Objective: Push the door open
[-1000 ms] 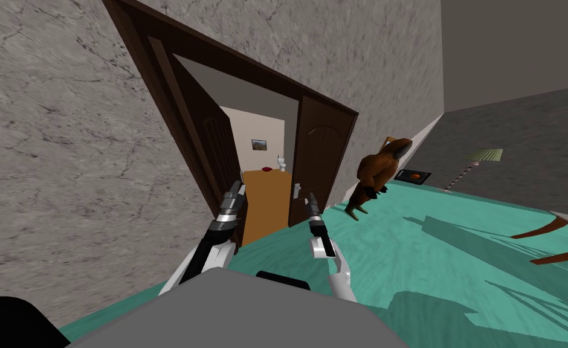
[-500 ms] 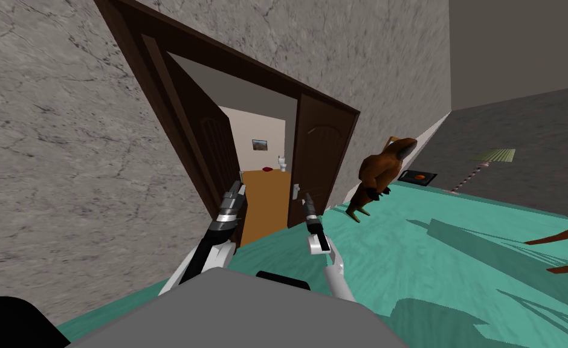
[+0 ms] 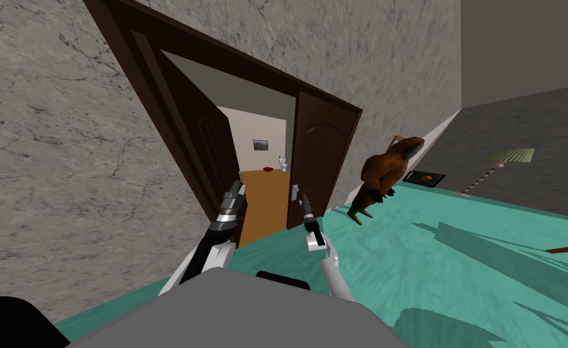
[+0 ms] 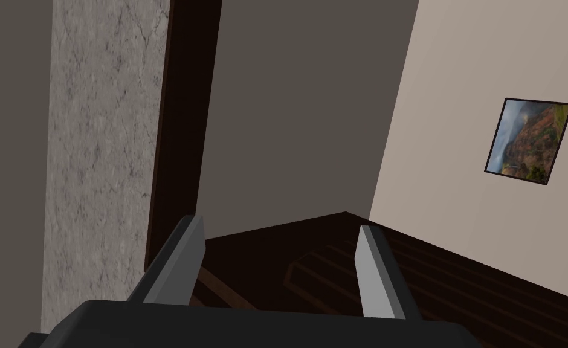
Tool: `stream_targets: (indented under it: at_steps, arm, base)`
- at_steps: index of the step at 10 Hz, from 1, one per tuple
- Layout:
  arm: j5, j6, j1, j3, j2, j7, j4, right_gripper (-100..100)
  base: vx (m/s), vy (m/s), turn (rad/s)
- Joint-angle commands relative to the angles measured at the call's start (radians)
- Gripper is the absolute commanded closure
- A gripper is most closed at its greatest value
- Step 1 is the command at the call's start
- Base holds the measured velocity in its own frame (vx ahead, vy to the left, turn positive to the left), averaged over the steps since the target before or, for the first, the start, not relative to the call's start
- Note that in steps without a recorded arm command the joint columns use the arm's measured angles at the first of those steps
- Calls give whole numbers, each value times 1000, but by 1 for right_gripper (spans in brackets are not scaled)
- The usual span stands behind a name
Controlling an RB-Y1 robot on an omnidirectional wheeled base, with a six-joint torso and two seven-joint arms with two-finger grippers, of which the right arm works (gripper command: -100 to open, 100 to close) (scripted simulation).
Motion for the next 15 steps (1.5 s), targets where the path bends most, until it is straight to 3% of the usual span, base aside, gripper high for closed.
stream_targets:
  at_steps: [1,2,3,4,5,6,7,8,9,10,12,15]
  arm:
    - [2,-7,-32,5,5,1,50,-100]
    - [2,-7,-32,5,5,1,67,-100]
    - [3,-11,-59,9,6,-1,101,-100]
    - [3,-11,-59,9,6,-1,116,-100]
    - [4,-14,-86,13,7,-2,146,-100]
    - [4,-14,-86,13,7,-2,164,-100]
    - [5,-18,-112,16,9,-3,196,-100]
    - [5,-18,-112,16,9,-3,210,-100]
    - [6,-21,-138,20,11,-5,241,-100]
    - [6,-21,-138,20,11,-5,256,-100]
    - [8,-27,-187,27,16,-7,336,-100]
    - [9,-30,-210,30,19,-8,384,-100]
  base:
    - [34,-59,35]
    - [26,-55,22]
    - [34,-55,32]
    - [30,-45,26]
    - [35,-49,35]
    - [37,-55,22]
    - [38,-67,26]
    - [28,-56,25]
    - [47,-68,40]
    - [43,-50,22]
    - [45,-71,44]
    - [36,-62,20]
